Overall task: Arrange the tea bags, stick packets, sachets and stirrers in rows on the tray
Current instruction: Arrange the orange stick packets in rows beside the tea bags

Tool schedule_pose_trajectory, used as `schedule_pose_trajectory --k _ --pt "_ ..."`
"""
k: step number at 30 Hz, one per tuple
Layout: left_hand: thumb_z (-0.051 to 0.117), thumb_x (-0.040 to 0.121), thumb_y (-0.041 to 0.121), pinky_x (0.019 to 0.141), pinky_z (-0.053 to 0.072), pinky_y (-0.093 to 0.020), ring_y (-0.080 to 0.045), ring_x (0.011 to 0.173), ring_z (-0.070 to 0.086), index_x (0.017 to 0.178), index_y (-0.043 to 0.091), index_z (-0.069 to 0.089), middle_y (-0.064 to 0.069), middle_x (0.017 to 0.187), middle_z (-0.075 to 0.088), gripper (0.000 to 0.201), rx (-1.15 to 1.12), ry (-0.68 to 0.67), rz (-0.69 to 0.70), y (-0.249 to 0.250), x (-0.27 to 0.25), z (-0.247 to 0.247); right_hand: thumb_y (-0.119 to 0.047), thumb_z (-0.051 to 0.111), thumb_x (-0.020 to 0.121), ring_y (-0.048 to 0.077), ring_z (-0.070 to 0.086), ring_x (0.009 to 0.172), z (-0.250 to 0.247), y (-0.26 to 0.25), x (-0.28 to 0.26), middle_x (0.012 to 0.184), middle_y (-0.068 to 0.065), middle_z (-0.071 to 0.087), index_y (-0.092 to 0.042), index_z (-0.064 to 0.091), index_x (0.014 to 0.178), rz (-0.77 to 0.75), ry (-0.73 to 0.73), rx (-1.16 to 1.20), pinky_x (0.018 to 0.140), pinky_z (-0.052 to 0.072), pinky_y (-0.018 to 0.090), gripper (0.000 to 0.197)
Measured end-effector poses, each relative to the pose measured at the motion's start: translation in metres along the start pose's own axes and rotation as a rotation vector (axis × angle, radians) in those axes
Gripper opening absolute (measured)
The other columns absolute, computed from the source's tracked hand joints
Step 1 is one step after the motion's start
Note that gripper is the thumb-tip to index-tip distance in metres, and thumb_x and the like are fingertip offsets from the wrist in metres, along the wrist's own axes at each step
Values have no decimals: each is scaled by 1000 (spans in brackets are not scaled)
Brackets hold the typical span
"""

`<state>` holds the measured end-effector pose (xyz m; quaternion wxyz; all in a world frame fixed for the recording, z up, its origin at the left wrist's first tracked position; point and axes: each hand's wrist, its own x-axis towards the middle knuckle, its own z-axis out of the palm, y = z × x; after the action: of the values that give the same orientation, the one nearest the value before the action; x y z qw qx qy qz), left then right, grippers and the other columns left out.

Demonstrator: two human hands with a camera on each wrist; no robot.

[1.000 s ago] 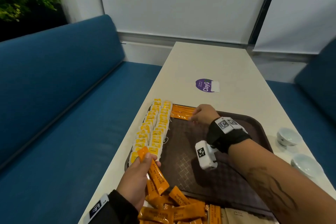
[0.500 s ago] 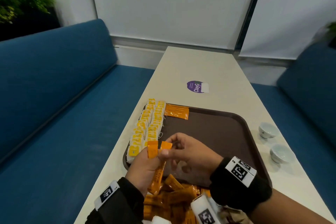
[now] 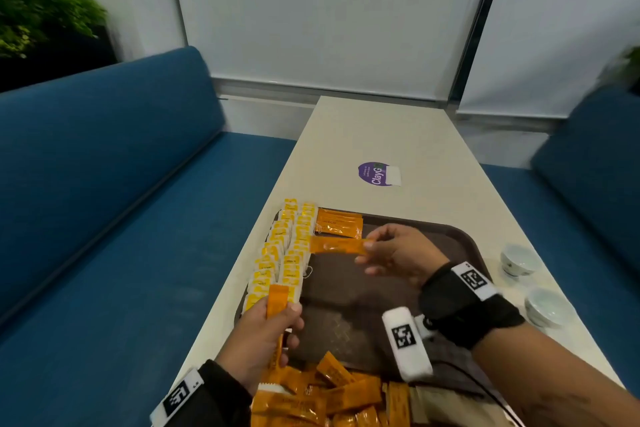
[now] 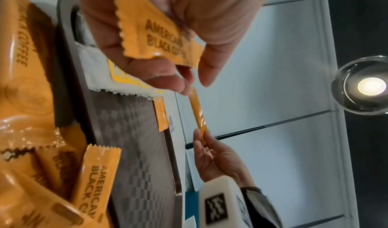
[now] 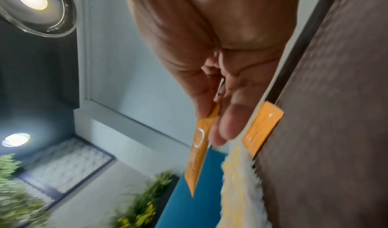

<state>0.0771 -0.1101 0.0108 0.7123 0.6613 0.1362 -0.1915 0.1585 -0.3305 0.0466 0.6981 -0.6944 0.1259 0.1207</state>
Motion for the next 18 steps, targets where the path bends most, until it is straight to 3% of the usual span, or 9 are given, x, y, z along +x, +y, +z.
schedule_pose_trajectory --k 3,5,9,13,15,18 --pt "54 93 28 47 42 -24 -17 63 53 102 12 56 -9 82 60 19 -2 19 -38 -3 5 0 -1 64 86 13 52 60 -15 2 41 74 4 60 -13 58 78 0 235 -197 46 43 25 16" --pt "54 92 29 48 43 -25 -17 64 53 102 11 57 -9 83 61 20 1 23 -61 -5 7 1 -3 67 84 11 43 55 -19 8 65 71 1 58 -16 59 74 20 304 -297 45 34 23 18" --pt "54 92 27 47 43 -25 -18 63 54 100 10 56 -10 80 62 19 11 18 -80 -6 11 1 -6 68 84 13 52 64 -15 14 100 78 4 60 -16 61 74 96 280 -420 58 44 23 16" --pt "54 92 25 46 43 -26 -19 59 55 98 8 57 -8 72 62 18 24 39 -89 -7 12 -3 -7 63 88 11 48 52 -6 14 116 67 3 55 -8 63 90 163 203 -453 44 38 19 2" --pt "55 92 23 44 44 -25 -18 57 55 97 7 58 -8 69 61 17 25 51 -94 -6 11 -4 -6 61 87 9 51 52 -4 16 123 66 1 54 1 63 110 131 193 -476 41 40 17 24" --pt "54 92 23 45 45 -25 -18 58 55 98 8 57 -9 72 61 16 9 60 -89 -4 10 -3 -6 59 87 8 52 53 -2 15 127 67 0 54 3 61 117 130 191 -525 39 39 15 31"
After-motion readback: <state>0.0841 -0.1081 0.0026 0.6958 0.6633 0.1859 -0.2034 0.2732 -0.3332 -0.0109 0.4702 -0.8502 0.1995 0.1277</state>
